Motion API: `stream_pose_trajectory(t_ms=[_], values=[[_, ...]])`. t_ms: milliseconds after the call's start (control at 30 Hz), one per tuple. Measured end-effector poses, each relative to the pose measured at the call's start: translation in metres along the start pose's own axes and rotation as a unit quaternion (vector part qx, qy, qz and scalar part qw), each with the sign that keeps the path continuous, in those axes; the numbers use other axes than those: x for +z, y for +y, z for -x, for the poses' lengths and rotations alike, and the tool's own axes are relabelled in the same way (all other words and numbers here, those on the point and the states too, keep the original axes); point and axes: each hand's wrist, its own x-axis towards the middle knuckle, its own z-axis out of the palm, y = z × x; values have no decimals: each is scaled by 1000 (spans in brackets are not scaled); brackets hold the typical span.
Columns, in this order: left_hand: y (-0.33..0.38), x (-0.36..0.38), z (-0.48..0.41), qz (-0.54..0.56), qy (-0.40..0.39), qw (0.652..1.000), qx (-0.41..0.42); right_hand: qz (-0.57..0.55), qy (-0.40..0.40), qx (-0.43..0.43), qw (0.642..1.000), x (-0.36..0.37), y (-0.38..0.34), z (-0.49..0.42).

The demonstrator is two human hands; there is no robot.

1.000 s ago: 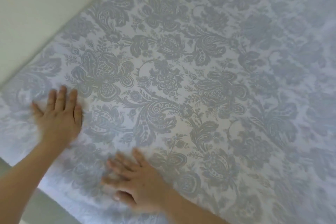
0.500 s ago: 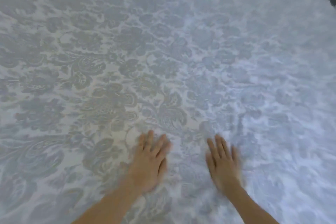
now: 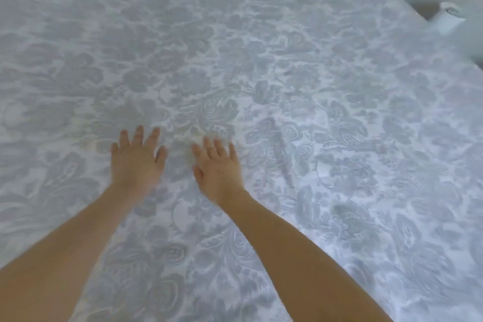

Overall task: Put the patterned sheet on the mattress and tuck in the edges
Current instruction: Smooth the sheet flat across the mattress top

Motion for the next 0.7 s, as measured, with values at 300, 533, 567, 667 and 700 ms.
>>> stream_pose_trajectory(t_ms=[300,533,567,667,700], values=[[310,71,139,66,-62,884,458,-5,21,514,858,48,419,270],[305,28,42,170,51,952,247,-26,188,376,907,11,372,171],[300,27,8,110,40,978,173,-11,202,253,946,13,337,138],[327,26,-62,20,-53,998,11,28,59,-77,995,19,295,86],[350,30,-76,10,-63,998,0,32,39,-110,993,17,318,80]])
